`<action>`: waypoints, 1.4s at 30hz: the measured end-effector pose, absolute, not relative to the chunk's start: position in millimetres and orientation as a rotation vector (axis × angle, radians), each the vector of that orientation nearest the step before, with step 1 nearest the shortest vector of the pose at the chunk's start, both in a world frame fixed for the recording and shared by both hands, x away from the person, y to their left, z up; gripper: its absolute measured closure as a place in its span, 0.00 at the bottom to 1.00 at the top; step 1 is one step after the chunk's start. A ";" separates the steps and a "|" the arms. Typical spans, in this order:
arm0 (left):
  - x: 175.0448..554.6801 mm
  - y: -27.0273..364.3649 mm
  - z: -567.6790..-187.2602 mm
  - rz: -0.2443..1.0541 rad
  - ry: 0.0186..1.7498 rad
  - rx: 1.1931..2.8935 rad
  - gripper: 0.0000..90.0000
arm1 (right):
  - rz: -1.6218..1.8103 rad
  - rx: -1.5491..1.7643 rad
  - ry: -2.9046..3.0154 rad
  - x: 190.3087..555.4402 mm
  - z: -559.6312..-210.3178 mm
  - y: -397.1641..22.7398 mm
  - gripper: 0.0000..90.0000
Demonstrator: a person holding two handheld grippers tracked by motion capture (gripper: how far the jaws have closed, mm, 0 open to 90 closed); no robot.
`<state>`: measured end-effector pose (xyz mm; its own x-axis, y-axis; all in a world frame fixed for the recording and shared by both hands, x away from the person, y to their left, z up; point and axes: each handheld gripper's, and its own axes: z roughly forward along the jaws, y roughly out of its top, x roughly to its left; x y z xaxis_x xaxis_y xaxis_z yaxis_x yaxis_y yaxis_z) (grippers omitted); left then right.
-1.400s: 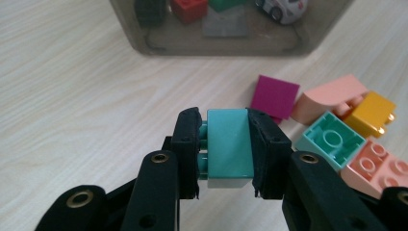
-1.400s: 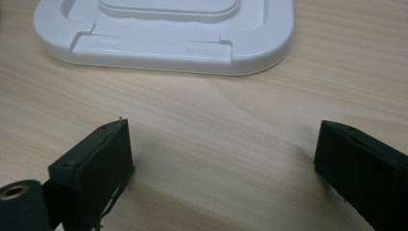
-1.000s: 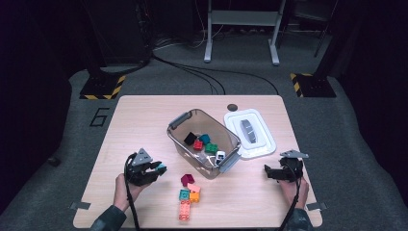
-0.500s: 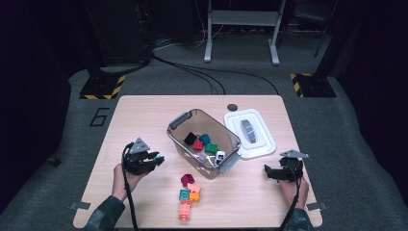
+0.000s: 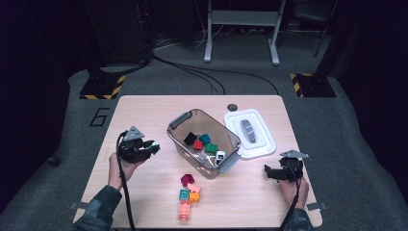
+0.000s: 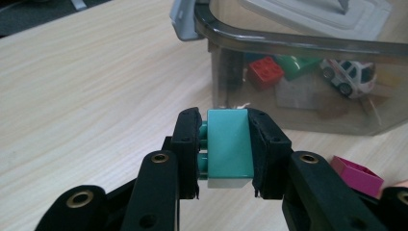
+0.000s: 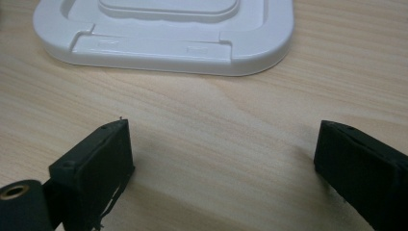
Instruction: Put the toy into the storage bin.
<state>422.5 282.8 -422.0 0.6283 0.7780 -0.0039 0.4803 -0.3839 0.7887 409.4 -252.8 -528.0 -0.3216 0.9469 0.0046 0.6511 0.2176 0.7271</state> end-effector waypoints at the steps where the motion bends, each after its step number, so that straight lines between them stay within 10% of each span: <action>1: 423.4 283.3 -420.5 0.477 0.990 2.048 0.75 | 0.889 1.472 2.054 409.4 -528.1 -252.9 0.06; 42: 478.2 248.3 -344.3 0.591 0.900 2.093 0.75 | 0.889 1.475 2.053 409.3 -528.1 -252.8 0.06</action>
<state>478.2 248.3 -344.3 0.6434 0.7577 0.1094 0.4016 -0.4557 0.7944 409.3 -252.8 -528.1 -0.3207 0.9472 0.0047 0.6514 0.2169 0.7271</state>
